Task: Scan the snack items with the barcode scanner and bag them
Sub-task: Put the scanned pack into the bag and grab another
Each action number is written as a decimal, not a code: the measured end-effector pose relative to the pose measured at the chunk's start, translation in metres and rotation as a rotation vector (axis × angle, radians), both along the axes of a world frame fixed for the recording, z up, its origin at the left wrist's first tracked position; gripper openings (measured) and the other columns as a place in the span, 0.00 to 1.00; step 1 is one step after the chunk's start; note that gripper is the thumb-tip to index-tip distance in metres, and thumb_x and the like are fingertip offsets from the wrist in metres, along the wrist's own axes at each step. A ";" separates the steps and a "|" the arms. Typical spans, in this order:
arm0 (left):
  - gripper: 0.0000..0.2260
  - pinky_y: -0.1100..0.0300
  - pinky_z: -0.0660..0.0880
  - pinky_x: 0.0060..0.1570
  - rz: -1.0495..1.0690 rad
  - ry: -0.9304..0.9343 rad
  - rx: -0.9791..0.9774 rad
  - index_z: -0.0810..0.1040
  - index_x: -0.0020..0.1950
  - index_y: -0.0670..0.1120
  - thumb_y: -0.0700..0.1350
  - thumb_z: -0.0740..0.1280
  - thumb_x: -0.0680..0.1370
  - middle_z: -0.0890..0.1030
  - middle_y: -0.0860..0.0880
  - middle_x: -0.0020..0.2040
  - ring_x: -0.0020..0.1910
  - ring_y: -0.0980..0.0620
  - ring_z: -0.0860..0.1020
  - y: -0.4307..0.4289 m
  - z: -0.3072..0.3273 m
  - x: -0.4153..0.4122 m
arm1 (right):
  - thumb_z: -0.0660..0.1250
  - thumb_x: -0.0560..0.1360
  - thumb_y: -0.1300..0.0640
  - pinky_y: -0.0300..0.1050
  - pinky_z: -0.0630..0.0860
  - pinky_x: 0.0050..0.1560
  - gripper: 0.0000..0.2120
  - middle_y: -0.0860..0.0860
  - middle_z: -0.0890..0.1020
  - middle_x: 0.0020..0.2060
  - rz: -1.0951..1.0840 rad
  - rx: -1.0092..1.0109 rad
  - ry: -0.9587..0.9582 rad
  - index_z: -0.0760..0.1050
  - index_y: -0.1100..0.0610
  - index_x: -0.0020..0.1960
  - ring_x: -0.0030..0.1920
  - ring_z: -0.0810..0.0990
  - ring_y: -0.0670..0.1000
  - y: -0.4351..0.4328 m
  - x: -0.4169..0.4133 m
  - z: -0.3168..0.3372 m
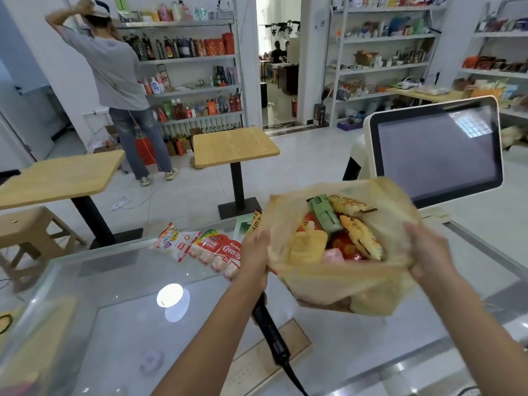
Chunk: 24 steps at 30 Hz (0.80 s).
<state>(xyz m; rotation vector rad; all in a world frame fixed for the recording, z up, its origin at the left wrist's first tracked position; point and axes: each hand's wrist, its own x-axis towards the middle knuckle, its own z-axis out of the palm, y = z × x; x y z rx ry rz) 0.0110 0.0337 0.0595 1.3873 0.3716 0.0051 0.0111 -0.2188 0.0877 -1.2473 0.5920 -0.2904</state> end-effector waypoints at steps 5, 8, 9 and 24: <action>0.10 0.49 0.75 0.42 -0.009 -0.326 -0.011 0.77 0.46 0.44 0.45 0.59 0.82 0.79 0.41 0.44 0.41 0.45 0.77 -0.002 0.076 0.008 | 0.64 0.77 0.61 0.31 0.60 0.19 0.08 0.42 0.69 0.19 0.030 -0.112 -0.326 0.75 0.55 0.40 0.18 0.64 0.41 -0.021 0.001 0.084; 0.09 0.54 0.75 0.36 0.012 -0.231 -0.032 0.76 0.48 0.44 0.46 0.58 0.82 0.78 0.43 0.42 0.37 0.48 0.77 -0.001 0.056 0.007 | 0.65 0.77 0.61 0.32 0.62 0.20 0.08 0.44 0.74 0.24 -0.023 -0.055 -0.266 0.76 0.53 0.39 0.20 0.67 0.42 -0.029 -0.005 0.066; 0.09 0.58 0.75 0.32 0.011 -0.158 -0.045 0.76 0.51 0.44 0.45 0.58 0.82 0.78 0.44 0.42 0.35 0.50 0.76 -0.002 0.042 0.006 | 0.64 0.77 0.61 0.32 0.62 0.20 0.09 0.45 0.72 0.25 -0.047 -0.022 -0.232 0.75 0.53 0.39 0.20 0.67 0.43 -0.030 -0.007 0.055; 0.05 0.65 0.73 0.25 -0.172 -0.220 -0.294 0.74 0.52 0.41 0.41 0.59 0.81 0.77 0.46 0.41 0.33 0.55 0.77 -0.030 0.099 0.012 | 0.63 0.76 0.63 0.35 0.67 0.23 0.10 0.45 0.73 0.22 -0.218 0.000 -0.267 0.70 0.54 0.37 0.21 0.70 0.42 -0.065 0.003 0.097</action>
